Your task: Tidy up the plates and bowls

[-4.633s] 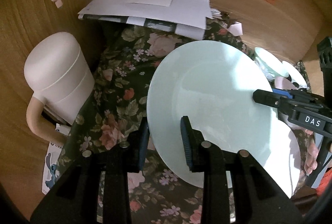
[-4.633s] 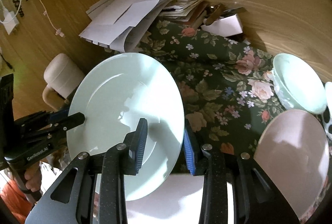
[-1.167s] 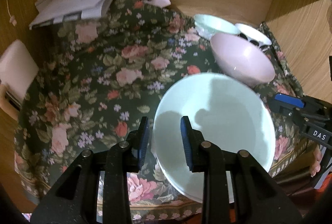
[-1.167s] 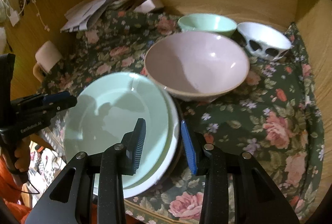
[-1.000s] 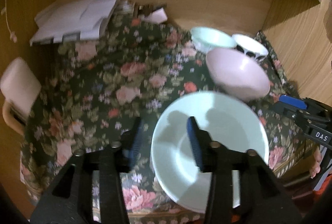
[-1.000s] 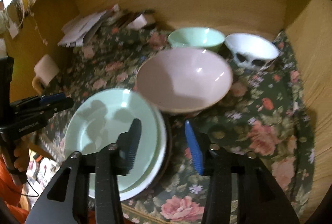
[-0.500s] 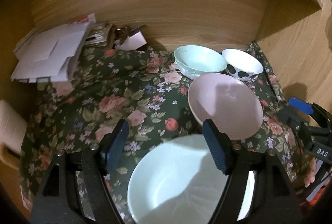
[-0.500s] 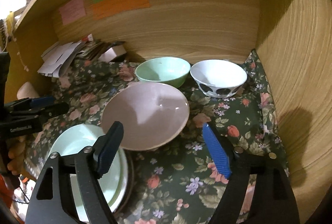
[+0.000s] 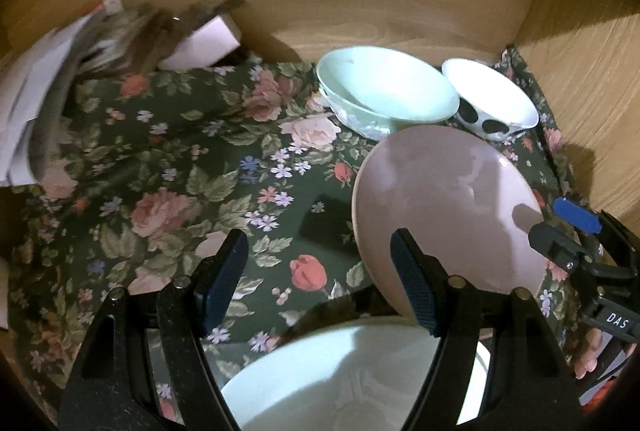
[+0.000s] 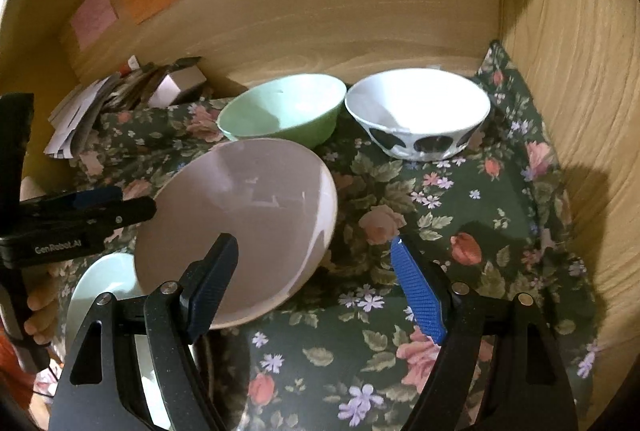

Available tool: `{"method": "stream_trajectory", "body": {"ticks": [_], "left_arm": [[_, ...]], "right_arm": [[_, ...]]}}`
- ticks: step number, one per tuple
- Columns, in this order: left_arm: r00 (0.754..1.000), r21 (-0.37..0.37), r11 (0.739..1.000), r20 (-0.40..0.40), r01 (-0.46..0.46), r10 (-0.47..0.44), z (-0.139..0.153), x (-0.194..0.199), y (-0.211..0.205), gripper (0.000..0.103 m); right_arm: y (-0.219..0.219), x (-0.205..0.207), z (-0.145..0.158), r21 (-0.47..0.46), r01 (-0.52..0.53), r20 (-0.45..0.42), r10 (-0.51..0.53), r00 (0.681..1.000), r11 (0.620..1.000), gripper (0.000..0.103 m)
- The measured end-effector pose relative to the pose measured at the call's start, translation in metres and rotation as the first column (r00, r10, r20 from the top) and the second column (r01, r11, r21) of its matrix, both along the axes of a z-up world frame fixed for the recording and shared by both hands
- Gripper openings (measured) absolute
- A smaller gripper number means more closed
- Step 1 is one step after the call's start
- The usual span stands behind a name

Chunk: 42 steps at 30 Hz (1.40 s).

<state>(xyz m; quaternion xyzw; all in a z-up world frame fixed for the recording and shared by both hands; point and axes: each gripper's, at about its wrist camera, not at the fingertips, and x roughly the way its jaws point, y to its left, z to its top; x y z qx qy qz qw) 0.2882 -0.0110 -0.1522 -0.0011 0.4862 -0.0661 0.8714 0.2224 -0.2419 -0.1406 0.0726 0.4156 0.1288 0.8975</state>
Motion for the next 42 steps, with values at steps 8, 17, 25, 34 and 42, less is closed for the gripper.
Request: {"method": "stream_trajectory", "body": {"ticks": [8,17,25,34,42], "left_arm": [[0.999,-0.004,1.0,-0.027,0.022,-0.022,-0.013,0.012,-0.01,0.055],[0.996,-0.036,0.997,-0.053,0.064,-0.066,-0.02,0.014,-0.017,0.028],[0.992,-0.054,0.994,-0.078,0.093,-0.097,-0.025,0.015,-0.026,0.016],[0.994,-0.054,0.996,-0.072,0.076,-0.08,-0.022,0.012,-0.028,0.016],[0.998,-0.068,0.995,0.003,0.07,-0.07,0.004,-0.002,-0.021,0.016]], "right_arm": [[0.004,0.009,-0.012,0.032,-0.029,-0.034,0.03,0.999,0.999,0.051],[0.005,0.012,-0.019,0.078,-0.039,-0.067,0.044,0.997,0.996,0.028],[0.01,0.012,-0.019,0.068,-0.03,-0.064,0.035,0.997,0.997,0.028],[0.008,0.01,-0.013,0.068,-0.02,-0.051,0.023,0.998,0.998,0.026],[0.007,-0.001,0.007,0.075,-0.017,-0.003,0.018,1.0,0.997,0.026]]}}
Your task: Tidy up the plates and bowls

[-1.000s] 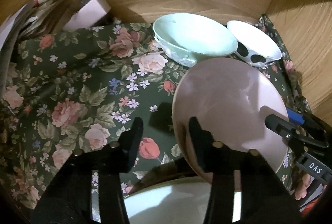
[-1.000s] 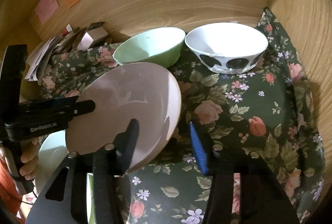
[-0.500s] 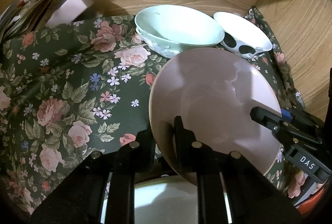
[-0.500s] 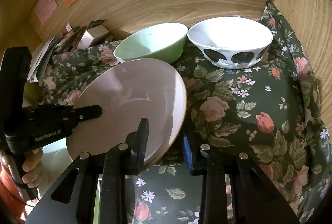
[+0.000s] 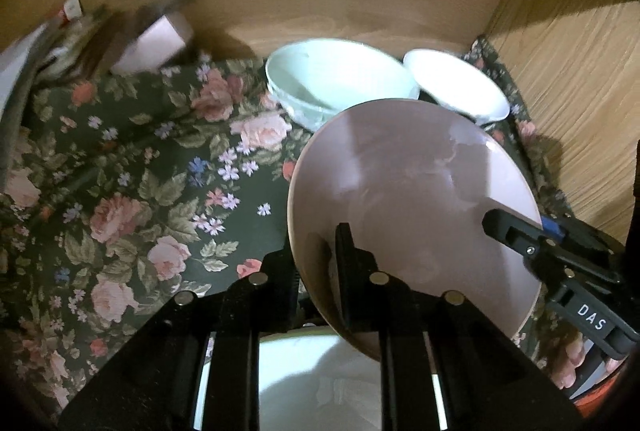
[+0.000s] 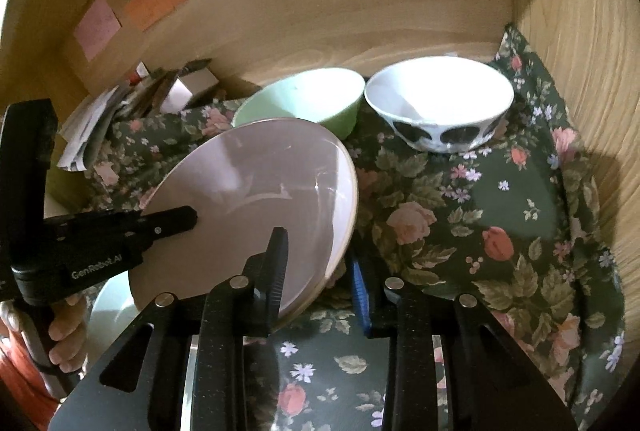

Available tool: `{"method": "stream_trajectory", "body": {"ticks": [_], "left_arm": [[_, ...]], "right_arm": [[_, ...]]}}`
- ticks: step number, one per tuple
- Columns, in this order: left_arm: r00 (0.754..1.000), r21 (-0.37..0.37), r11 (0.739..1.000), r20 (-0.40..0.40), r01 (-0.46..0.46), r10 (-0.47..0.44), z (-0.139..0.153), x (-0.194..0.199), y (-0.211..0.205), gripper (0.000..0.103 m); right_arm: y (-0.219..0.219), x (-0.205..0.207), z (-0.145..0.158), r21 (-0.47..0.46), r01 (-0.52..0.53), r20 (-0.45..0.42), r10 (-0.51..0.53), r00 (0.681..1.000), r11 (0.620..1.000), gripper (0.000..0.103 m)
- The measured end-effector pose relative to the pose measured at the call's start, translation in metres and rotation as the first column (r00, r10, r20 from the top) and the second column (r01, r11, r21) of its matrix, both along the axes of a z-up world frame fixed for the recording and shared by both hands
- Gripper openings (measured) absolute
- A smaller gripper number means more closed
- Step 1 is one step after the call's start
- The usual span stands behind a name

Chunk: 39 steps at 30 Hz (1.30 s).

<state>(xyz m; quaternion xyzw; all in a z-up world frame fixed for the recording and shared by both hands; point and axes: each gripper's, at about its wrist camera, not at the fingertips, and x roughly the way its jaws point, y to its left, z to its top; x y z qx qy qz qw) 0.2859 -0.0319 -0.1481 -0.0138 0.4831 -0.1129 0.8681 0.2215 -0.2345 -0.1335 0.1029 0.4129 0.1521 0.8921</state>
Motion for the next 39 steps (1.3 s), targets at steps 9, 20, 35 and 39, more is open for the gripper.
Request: {"method": "stream_trajectory", "body": {"ticks": [9,20,35,39], "left_arm": [[0.998,0.004,0.999,0.062,-0.032,0.032,0.027,-0.023,0.017,0.016],[0.99,0.005,0.995,0.101,-0.097,0.096,0.042,-0.065,0.052,0.016],[0.965,-0.008,0.975,0.142,-0.223,0.222,0.054,-0.128,0.117,0.016],[0.955,-0.008,0.966,0.147,-0.258,0.256,0.053,-0.143,0.135,0.016]], "right_arm": [[0.018,-0.014,0.022,0.007,-0.029,0.054,0.029,0.998,1.0,0.026],[0.053,-0.033,0.035,0.007,-0.094,0.087,0.093,0.992,0.996,0.026],[0.119,-0.059,0.043,-0.001,-0.223,0.12,0.221,0.968,0.975,0.026],[0.139,-0.065,0.041,-0.007,-0.265,0.117,0.264,0.957,0.964,0.026]]}}
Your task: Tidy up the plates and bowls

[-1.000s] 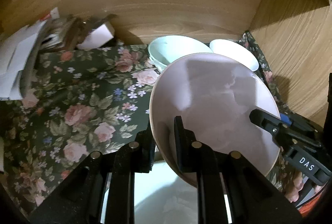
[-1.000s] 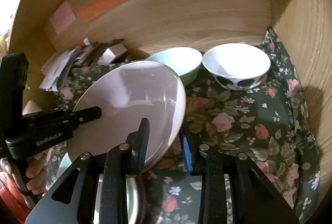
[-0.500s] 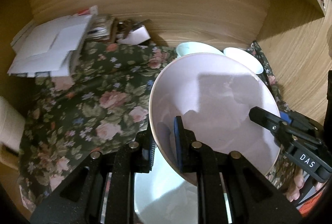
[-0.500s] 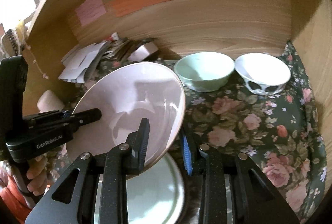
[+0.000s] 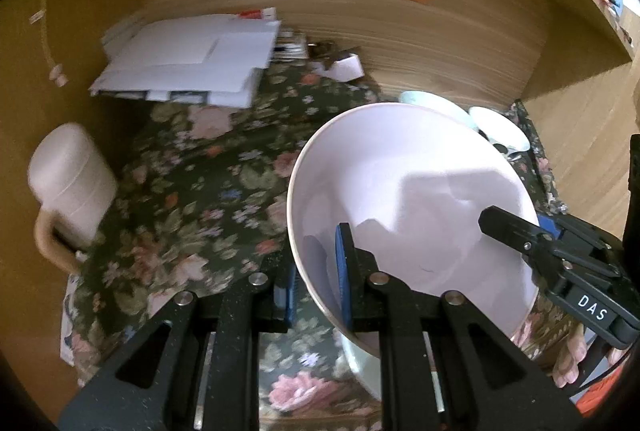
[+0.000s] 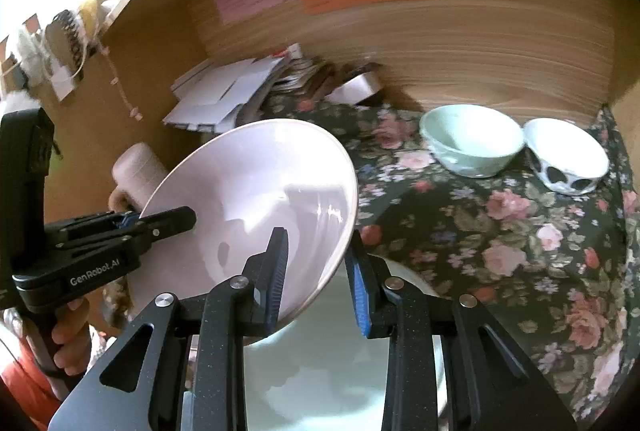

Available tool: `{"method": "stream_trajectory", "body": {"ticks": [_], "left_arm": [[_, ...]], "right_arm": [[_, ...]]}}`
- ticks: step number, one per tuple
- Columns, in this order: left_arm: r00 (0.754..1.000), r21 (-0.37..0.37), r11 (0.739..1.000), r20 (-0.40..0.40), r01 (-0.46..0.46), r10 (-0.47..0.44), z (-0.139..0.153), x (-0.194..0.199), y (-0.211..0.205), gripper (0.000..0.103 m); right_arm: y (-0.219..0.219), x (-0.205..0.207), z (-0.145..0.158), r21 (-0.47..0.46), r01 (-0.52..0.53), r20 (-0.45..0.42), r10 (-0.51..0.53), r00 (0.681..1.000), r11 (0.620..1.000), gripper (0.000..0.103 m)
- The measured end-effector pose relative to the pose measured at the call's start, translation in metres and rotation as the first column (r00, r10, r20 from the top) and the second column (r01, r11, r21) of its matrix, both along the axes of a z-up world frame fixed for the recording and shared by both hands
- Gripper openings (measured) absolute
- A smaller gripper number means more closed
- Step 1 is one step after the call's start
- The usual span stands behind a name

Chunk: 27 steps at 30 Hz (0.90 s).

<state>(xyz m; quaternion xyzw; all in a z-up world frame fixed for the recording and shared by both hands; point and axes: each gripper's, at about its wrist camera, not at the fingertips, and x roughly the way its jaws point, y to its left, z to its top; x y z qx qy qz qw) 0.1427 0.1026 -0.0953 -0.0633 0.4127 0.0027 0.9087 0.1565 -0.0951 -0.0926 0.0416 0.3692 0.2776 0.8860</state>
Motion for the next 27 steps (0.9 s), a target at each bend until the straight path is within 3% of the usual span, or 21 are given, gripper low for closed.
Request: {"method": "stream_trajectory", "body": {"ticks": [9,27], "left_arm": [[0.997,-0.006,0.997,-0.02,-0.079,0.079,-0.013,-0.027,0.039,0.016],[0.98,-0.037,0.982,-0.085,-0.183,0.179,-0.055,-0.049,0.104,0.017]], "right_arm": [[0.043,-0.007,-0.008,-0.025,-0.084,-0.011,0.084,0.996,0.996,0.026],[0.118,0.005,-0.042,-0.095,-0.205,-0.127,0.192,0.973,0.974,0.026]]}}
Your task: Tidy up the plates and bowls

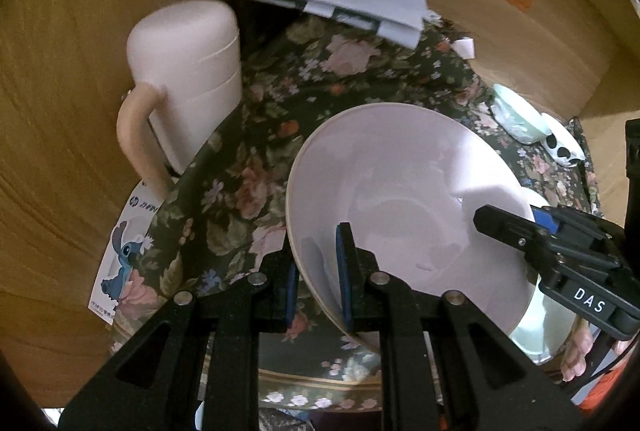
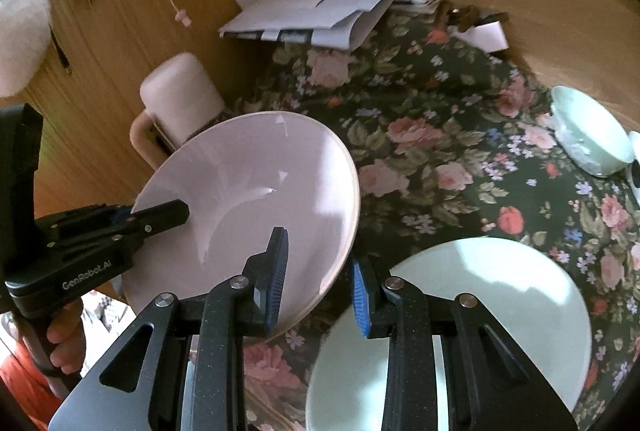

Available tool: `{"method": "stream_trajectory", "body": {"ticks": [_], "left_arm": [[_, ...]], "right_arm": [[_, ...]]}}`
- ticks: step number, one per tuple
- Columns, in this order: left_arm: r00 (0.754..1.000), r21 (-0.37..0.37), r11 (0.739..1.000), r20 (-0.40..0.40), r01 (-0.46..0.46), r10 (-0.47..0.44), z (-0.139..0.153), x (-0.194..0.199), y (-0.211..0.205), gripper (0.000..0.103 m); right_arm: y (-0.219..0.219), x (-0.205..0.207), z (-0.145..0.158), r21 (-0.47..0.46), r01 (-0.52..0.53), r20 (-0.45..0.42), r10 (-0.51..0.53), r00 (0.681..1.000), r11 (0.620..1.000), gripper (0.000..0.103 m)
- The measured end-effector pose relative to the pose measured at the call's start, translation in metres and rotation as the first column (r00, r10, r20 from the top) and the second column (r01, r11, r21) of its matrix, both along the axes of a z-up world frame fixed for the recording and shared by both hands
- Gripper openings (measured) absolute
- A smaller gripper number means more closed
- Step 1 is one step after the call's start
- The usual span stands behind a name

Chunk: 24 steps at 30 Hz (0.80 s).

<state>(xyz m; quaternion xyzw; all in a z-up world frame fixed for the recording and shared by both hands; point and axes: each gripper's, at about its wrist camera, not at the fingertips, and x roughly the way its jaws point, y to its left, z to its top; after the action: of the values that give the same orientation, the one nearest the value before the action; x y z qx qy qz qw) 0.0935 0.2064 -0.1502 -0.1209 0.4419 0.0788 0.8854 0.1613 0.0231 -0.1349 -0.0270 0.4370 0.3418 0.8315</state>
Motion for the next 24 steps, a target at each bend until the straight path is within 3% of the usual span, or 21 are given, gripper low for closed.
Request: {"method": "stream_trajectory", "body": {"ticks": [18,24], "left_arm": [[0.999,-0.008,1.0,-0.033,0.019,-0.019,-0.024,0.009,0.014,0.017],[1.0,0.029,0.999,-0.008,0.025,-0.024,-0.02,0.005,0.01,0.017]], "right_arm": [[0.022,0.01,-0.023,-0.095,-0.028,-0.044,0.024,0.999,0.995,0.028],[0.016,0.006,-0.016,-0.098,-0.011,0.009,0.012,1.0,0.995,0.029]]}}
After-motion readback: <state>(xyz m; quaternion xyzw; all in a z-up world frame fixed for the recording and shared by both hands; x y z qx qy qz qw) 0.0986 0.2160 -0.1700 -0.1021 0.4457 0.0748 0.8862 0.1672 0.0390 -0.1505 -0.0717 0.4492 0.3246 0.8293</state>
